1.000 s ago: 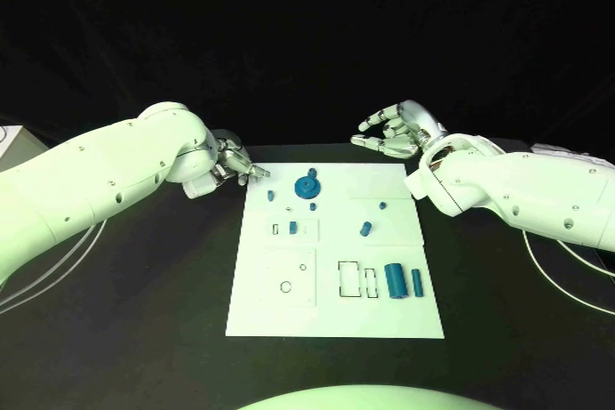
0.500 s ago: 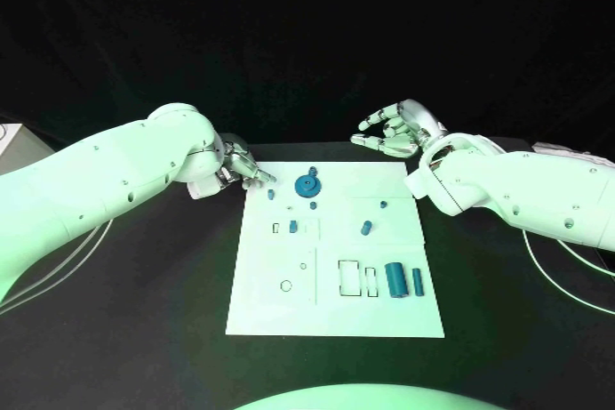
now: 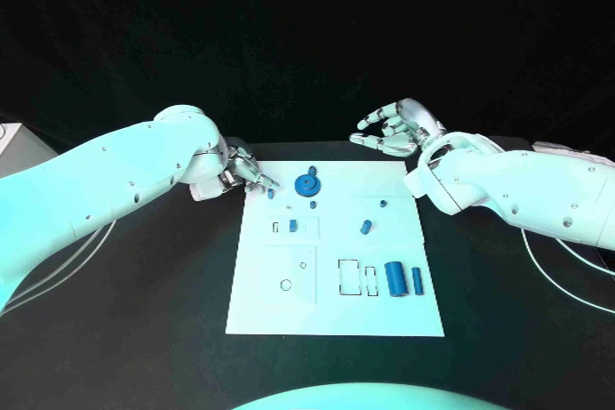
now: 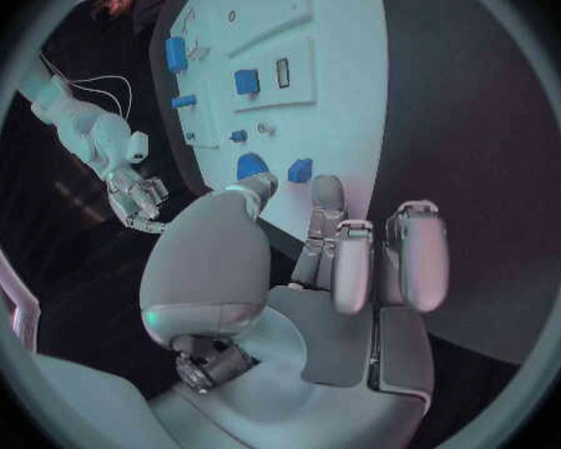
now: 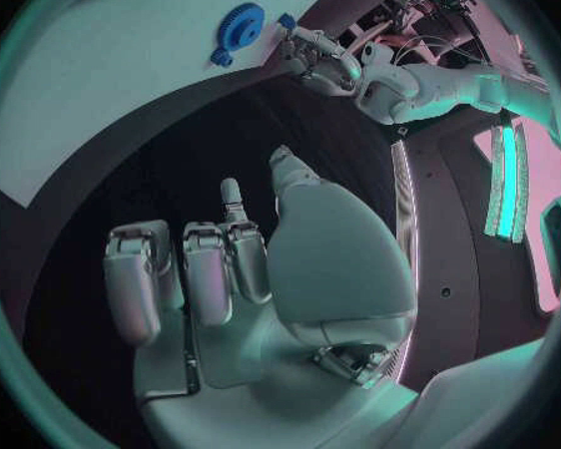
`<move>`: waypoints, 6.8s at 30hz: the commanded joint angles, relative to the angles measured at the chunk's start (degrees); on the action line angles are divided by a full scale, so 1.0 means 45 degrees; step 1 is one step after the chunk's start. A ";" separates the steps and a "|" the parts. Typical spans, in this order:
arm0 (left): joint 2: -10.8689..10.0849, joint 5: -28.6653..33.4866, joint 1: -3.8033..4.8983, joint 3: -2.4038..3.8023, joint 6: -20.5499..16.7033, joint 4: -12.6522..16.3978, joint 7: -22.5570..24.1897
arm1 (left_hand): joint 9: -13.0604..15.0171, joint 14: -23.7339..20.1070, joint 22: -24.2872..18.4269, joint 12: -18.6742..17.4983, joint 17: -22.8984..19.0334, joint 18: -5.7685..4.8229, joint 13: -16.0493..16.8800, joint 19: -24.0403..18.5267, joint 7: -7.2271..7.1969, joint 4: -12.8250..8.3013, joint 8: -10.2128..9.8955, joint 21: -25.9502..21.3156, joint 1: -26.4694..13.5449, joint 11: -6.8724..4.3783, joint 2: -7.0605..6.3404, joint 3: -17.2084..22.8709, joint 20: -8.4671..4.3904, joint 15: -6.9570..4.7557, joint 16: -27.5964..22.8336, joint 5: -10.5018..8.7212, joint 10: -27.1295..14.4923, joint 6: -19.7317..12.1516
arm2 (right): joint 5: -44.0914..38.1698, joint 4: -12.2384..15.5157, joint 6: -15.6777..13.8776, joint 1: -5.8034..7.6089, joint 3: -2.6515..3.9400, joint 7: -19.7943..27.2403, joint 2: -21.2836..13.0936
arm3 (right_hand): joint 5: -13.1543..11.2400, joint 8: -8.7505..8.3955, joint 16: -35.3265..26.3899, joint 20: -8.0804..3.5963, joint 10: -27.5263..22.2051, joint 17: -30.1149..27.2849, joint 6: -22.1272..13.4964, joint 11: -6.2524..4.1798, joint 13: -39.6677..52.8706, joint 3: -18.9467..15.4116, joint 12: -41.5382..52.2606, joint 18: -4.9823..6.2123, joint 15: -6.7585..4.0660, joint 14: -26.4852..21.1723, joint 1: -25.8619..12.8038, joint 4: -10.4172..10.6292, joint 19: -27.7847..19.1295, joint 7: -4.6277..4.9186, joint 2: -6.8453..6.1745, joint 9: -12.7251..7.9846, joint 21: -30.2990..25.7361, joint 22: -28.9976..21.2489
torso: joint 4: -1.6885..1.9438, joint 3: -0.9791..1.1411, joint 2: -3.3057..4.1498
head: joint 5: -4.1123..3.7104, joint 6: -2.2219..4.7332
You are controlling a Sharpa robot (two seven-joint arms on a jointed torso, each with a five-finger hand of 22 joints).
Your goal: Assemble the parts on the task board
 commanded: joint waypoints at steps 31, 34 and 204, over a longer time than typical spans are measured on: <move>0.0240 0.0094 -0.0047 -0.0118 0.0395 -0.0210 0.0359 | -0.0147 0.1347 0.0528 0.0283 0.3354 -0.0011 0.0085 0.0118 -0.0217 -0.0108 0.0298 0.0147 0.0905 -0.0220 0.0728 0.0233 -0.0118 -0.0203 0.0081 0.0012 0.0310 0.0430 | -0.0037 0.0022 0.0103 -0.0004 0.0002 0.0107 0.0048 | 0.0092 0.0046 -0.0072 0.0082 0.0526 0.2378 -0.0113 0.0078 0.2633 -0.0086 -0.0031 -0.0083 0.0077 0.1099 -0.0029 0.0018 0.1162 0.0010 0.0139 -0.0011 -0.0069 0.3081 | 0.0000 0.0005 0.0005 | -0.0055 -0.0142; 0.0257 0.0099 -0.0047 -0.0127 0.0401 -0.0228 0.0360 | -0.0147 0.1347 0.0532 0.0300 0.3354 -0.0012 0.0107 0.0121 -0.0219 -0.0109 0.0303 0.0150 0.0915 -0.0222 0.0730 0.0236 -0.0119 -0.0205 0.0081 0.0012 0.0326 0.0437 | -0.0039 0.0025 0.0104 -0.0004 0.0002 0.0104 0.0048 | 0.0092 0.0046 -0.0072 0.0082 0.0526 0.2378 -0.0113 0.0078 0.2633 -0.0086 -0.0031 -0.0083 0.0077 0.1099 -0.0029 0.0018 0.1162 0.0010 0.0139 -0.0011 -0.0069 0.3081 | -0.0004 0.0004 0.0013 | -0.0064 -0.0143; -0.1862 -0.1832 -0.0881 -0.1075 -0.2000 0.5350 -0.0683 | -0.0259 0.1347 0.1791 0.3090 0.3354 -0.0290 0.3484 0.0864 -0.1023 -0.3909 0.2562 0.0811 -0.1569 -0.0997 0.0544 0.7217 -0.0681 -0.0883 0.0081 0.1196 0.3652 0.1551 | -0.0145 -0.0012 0.0539 -0.0056 -0.0030 -0.0061 -0.0085 | 0.0908 0.0137 -0.0094 0.0062 0.0532 0.2355 -0.0135 0.0060 0.2626 -0.0248 -0.0029 -0.0071 0.0059 0.1096 -0.0006 0.0020 0.1143 -0.0003 0.0303 -0.0009 -0.0122 0.3049 | 0.0145 0.0010 -0.0292 | -0.0011 -0.1029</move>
